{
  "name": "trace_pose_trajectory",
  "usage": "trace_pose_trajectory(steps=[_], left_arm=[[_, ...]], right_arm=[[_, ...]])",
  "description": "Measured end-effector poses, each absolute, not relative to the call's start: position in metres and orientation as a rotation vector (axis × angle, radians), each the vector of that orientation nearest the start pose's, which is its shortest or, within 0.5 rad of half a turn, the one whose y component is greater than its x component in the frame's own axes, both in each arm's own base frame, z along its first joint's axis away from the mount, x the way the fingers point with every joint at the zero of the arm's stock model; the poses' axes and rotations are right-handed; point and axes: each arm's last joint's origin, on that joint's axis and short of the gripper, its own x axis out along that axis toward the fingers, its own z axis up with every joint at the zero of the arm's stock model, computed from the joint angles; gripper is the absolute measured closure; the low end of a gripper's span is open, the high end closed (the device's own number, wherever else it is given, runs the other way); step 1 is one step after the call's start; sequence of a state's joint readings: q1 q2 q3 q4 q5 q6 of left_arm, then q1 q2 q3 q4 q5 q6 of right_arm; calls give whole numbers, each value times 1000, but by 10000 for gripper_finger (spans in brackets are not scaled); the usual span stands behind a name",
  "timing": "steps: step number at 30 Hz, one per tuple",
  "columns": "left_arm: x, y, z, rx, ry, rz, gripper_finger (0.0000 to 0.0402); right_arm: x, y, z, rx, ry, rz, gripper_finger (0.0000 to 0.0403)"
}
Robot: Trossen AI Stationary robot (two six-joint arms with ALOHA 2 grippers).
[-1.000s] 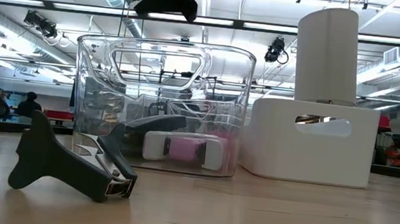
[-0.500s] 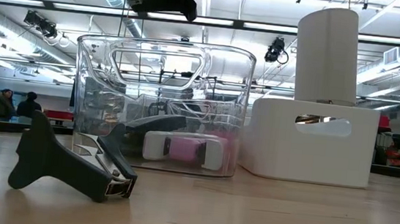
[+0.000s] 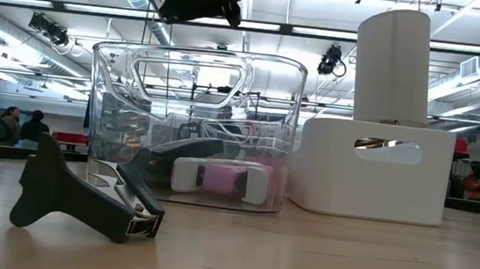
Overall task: Pick and place Stapler, Stapler remover, tape
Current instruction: Put the blue staple remover into the white bin
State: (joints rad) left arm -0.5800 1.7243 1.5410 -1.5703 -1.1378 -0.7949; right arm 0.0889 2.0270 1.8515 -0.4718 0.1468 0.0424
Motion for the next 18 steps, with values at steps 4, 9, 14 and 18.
trace_pose_trajectory(steps=[4,9,14,18], left_arm=[[263,-142,301,647,838,765,380],[261,-138,306,638,820,772,335],[256,-136,314,639,794,774,273],[249,-132,324,637,788,757,232]], right_arm=[[462,34,298,-44,662,-81,379],[461,39,299,-43,667,-61,379],[453,38,292,-46,782,-99,379],[448,37,286,-29,851,-123,379]])
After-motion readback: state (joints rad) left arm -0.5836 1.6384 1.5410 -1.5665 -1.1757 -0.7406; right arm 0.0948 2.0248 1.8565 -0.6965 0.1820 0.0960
